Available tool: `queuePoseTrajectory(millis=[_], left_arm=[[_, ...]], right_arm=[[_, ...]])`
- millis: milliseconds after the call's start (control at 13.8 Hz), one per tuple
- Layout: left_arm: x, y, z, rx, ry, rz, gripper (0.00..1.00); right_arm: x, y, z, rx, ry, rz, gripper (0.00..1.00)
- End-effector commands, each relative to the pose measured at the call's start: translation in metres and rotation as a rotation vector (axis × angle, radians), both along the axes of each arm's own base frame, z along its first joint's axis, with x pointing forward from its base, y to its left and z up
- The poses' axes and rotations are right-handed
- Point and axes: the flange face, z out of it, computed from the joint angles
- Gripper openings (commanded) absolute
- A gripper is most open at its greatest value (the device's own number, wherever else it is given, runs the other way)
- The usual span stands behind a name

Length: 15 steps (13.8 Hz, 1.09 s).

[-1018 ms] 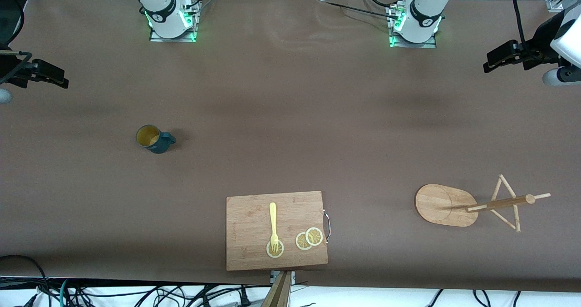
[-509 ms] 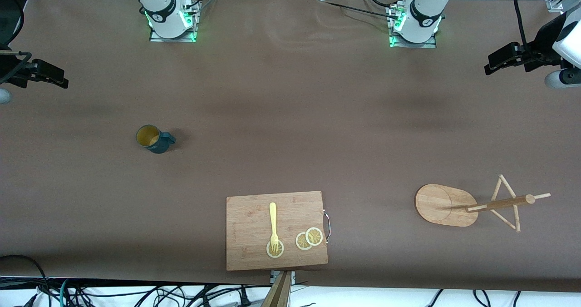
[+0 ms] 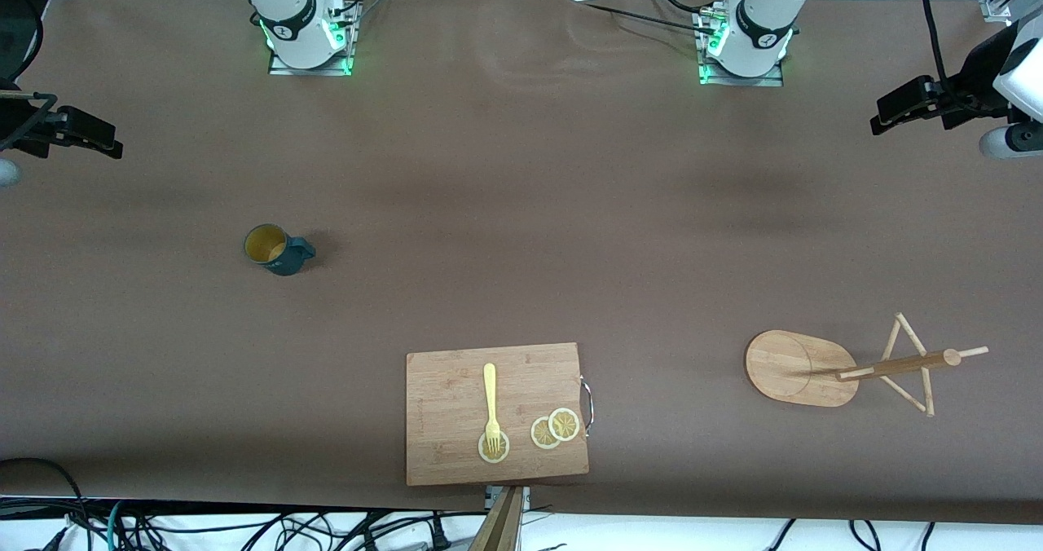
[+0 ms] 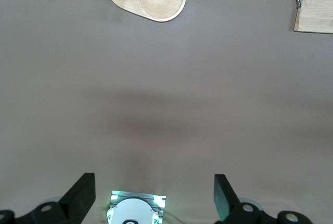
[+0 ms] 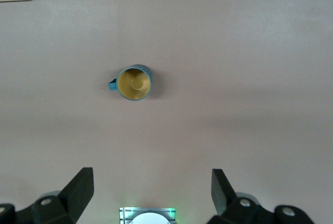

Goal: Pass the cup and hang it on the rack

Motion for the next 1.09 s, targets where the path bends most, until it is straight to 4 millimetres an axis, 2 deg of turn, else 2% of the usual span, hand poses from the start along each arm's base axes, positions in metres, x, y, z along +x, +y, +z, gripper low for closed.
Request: queuePoseTrajectory(millis=[0, 727, 1018], left_arm=[[0.003, 0.000, 0.005, -0.001, -0.003, 0.001, 1.00], [0.004, -0.002, 0.005, -0.002, -0.003, -0.002, 1.00], [0.006, -0.002, 0.003, -0.001, -0.001, -0.004, 1.00]], right_arm=[[-0.002, -0.005, 0.003, -0.005, -0.001, -0.002, 1.00], [-0.002, -0.005, 0.003, -0.006, -0.003, -0.003, 1.00], [0.010, -0.007, -0.014, -0.006, 0.008, -0.007, 1.00]])
